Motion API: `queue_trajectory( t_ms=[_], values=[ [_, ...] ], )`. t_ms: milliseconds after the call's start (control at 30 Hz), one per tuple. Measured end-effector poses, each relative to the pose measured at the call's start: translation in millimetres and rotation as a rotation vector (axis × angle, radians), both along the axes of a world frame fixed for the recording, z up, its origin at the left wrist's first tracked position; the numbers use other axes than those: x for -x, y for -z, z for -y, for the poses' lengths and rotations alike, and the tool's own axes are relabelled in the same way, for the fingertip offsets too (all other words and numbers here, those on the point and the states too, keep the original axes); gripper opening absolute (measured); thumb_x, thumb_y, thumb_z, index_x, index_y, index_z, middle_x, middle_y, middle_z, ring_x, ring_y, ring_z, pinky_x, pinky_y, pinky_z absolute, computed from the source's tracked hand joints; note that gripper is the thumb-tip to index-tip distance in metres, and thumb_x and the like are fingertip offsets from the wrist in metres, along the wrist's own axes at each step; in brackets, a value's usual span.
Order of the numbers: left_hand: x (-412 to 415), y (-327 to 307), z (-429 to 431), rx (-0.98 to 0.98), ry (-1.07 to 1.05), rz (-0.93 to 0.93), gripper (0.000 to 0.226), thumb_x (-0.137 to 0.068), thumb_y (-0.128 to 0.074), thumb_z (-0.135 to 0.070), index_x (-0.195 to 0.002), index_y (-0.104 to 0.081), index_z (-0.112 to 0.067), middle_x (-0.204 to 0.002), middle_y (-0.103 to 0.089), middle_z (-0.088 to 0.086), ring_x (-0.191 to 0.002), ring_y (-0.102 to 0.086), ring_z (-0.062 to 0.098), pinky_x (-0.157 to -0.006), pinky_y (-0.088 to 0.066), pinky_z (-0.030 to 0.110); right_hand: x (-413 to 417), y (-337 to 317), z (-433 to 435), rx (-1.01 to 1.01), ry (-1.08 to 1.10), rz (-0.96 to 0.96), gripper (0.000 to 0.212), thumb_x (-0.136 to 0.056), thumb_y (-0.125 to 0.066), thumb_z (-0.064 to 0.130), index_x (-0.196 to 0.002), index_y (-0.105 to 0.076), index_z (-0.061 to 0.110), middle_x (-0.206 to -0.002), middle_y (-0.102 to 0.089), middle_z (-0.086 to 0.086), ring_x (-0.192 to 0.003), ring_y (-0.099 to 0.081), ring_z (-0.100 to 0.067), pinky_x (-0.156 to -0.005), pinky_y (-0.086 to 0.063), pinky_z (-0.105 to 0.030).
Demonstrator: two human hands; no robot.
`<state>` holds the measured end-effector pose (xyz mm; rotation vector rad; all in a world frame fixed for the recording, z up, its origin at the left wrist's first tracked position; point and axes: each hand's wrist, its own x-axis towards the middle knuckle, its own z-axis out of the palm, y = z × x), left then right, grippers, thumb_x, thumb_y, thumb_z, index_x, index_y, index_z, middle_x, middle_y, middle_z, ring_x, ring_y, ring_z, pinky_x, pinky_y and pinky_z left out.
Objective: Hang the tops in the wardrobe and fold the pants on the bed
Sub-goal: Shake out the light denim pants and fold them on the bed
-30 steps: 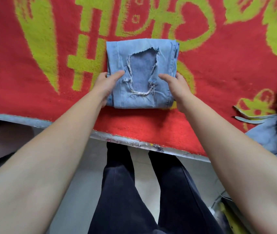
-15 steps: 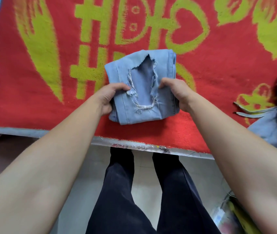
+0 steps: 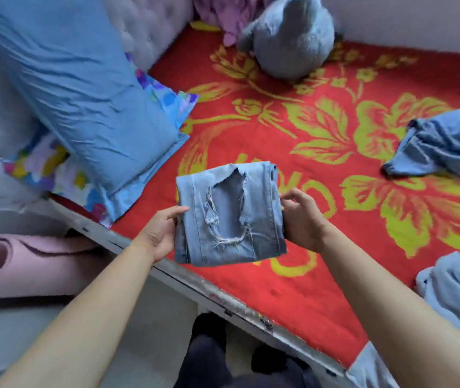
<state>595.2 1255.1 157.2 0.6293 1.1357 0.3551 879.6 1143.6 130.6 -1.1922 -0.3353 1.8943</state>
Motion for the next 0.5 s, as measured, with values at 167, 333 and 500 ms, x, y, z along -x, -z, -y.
queue_trajectory(
  t_ms=[167,333,500],
  values=[
    [62,-83,33,-0.178,-0.267,0.069,0.037,-0.091,-0.057,-0.037,-0.116,-0.070,-0.013,-0.114,-0.071,0.012,-0.106,-0.068,0.028,-0.085,-0.057,0.042,35,-72,-34,-0.090,-0.215,-0.051,0.056,-0.081,-0.037,0.059,-0.121,-0.065,0.030,-0.091,-0.055,-0.009,-0.076,-0.052,-0.024,-0.065,-0.038,-0.034],
    [141,-141,76,-0.276,-0.368,0.037,0.051,-0.096,-0.051,-0.048,-0.131,-0.062,-0.013,-0.123,-0.068,0.015,-0.115,-0.064,0.032,-0.104,-0.046,0.050,105,-132,-46,-0.194,-0.440,0.021,0.068,-0.081,-0.040,0.072,-0.132,-0.063,0.034,-0.097,-0.067,-0.005,-0.088,-0.061,-0.023,-0.077,-0.042,-0.037],
    [227,-177,142,-0.356,-0.516,0.024,0.049,-0.091,-0.052,-0.057,-0.117,-0.073,-0.021,-0.117,-0.071,0.010,-0.108,-0.068,0.031,-0.082,-0.057,0.043,198,-173,-32,-0.271,-0.544,0.051,0.070,-0.085,-0.036,0.076,-0.132,-0.064,0.033,-0.120,-0.066,-0.005,-0.105,-0.066,-0.023,-0.085,-0.045,-0.039]
  ],
)
